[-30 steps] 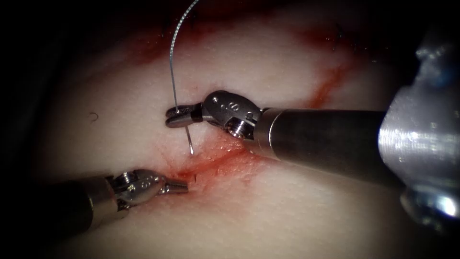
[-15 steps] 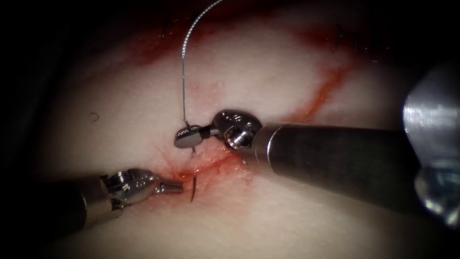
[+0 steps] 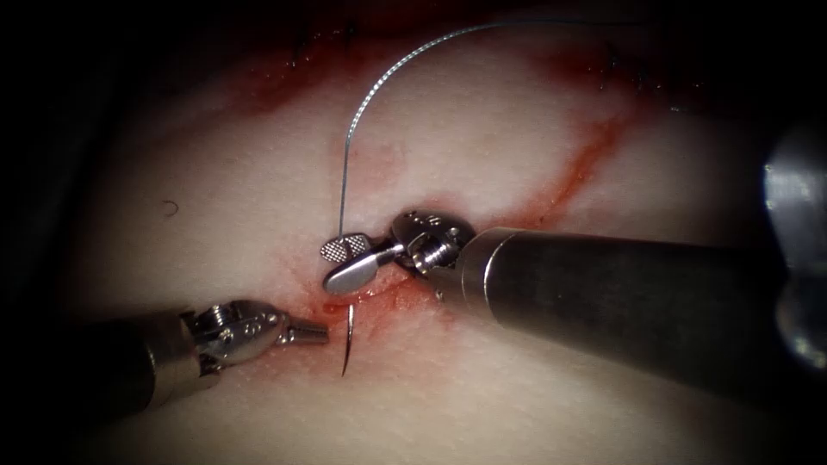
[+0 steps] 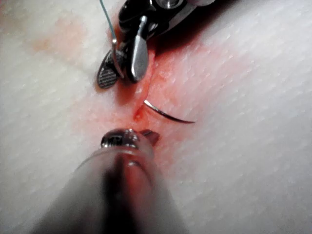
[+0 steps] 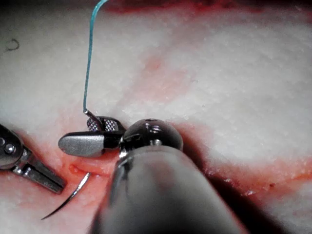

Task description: Wound Closure

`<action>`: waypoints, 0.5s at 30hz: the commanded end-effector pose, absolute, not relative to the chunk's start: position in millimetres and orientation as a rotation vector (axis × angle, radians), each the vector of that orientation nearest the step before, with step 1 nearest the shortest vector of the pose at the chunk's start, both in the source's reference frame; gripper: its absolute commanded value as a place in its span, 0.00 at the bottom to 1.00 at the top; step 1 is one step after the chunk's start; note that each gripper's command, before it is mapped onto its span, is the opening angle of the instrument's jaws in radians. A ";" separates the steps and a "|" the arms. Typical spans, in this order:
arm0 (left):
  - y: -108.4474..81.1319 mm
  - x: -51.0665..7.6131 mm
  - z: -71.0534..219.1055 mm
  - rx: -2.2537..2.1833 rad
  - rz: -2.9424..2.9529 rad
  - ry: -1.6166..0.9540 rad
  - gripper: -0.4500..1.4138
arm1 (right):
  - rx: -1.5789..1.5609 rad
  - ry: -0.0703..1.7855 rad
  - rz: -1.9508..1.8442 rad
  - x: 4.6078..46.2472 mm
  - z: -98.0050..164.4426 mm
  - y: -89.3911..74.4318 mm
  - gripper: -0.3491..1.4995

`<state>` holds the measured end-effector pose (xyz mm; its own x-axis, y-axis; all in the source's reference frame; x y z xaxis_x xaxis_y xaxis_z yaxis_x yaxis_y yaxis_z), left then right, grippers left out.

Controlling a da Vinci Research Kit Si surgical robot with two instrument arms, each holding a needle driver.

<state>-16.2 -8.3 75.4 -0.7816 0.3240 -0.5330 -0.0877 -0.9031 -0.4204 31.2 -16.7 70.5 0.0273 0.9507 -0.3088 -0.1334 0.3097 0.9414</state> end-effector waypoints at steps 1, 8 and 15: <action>-8.7 -17.0 75.9 -0.972 2.740 -0.549 0.23 | 0.836 1.249 1.047 30.3 71.2 -15.6 0.92; -8.5 -18.4 74.9 -1.169 2.904 -0.390 0.23 | 0.763 1.265 1.103 24.5 70.2 -11.3 0.97; -7.7 -18.9 73.7 -1.289 2.900 -0.271 0.32 | 0.810 1.264 1.092 21.2 68.6 -10.0 0.89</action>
